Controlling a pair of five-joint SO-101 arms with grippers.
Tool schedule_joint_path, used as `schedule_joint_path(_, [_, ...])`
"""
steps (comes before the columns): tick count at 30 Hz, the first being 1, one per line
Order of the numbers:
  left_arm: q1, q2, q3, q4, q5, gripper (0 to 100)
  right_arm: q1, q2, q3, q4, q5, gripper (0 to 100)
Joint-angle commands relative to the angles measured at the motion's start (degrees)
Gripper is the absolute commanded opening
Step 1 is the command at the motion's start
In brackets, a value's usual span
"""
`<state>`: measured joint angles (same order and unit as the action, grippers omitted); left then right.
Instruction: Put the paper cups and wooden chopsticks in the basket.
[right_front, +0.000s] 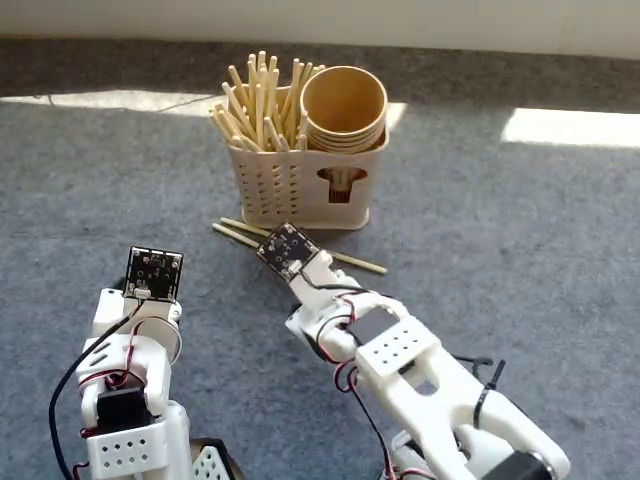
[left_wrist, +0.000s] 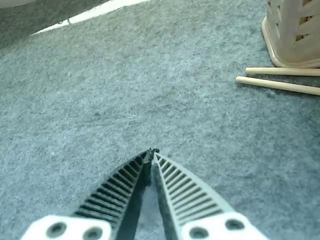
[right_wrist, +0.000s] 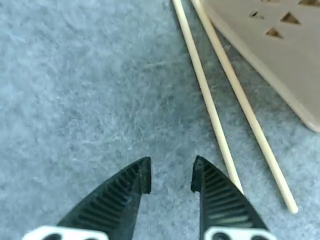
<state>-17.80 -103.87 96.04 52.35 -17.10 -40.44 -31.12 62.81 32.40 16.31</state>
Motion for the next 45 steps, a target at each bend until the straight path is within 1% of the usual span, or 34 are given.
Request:
schedule_joint_path(1, [-0.4, -0.4, 1.1, 0.3, -0.4, 0, 3.4, 4.4, -6.3, 0.2, 0.7, 14.6])
schedule_joint_path(7, [-0.4, -0.4, 1.1, 0.3, -0.4, 0, 6.8, 15.3, -14.3, 0.2, 1.0, 14.6])
schedule_joint_path(10, [-0.4, -0.4, 1.1, 0.3, -0.4, 0, 7.7, 20.4, -18.4, 0.2, 5.4, 14.6])
schedule_joint_path(12, [-0.4, -0.4, 1.1, 0.3, -0.4, 0, 7.7, 23.3, -20.4, 0.2, 7.0, 14.6])
schedule_joint_path(21, [-0.5, -0.4, 1.1, 0.3, -0.4, 0, 8.0, 29.9, -23.0, 0.2, 7.4, 14.3])
schedule_joint_path(23, [-0.5, -0.4, 1.1, 0.3, -0.4, 0, 8.0, 30.0, -23.0, 0.2, 7.5, 10.6])
schedule_joint_path(26, [-0.5, -0.4, 1.1, 0.3, -0.4, 0, 7.9, 29.9, -22.9, 0.2, 7.5, 1.2])
schedule_joint_path(27, [-0.5, -0.4, 1.1, 0.3, -0.4, 0, 7.9, 29.8, -22.9, 0.4, 7.8, 0.1])
schedule_joint_path(30, [-0.5, -0.4, 1.1, 0.3, -0.4, 0, 7.9, 29.7, -22.2, 1.1, 12.2, 0.6])
schedule_joint_path(33, [-0.5, -0.4, 1.1, 0.3, -0.4, 0, 7.8, 29.4, -20.4, 4.4, 16.9, 0.6])
schedule_joint_path(35, [-0.5, -0.4, 1.1, 0.3, -0.4, 0, 7.8, 28.1, -19.9, 6.9, 18.4, 0.6])
schedule_joint_path(45, [-0.5, -0.4, 1.1, 0.3, -0.4, 0, 8.1, 13.3, -19.6, 24.4, 18.8, 0.6])
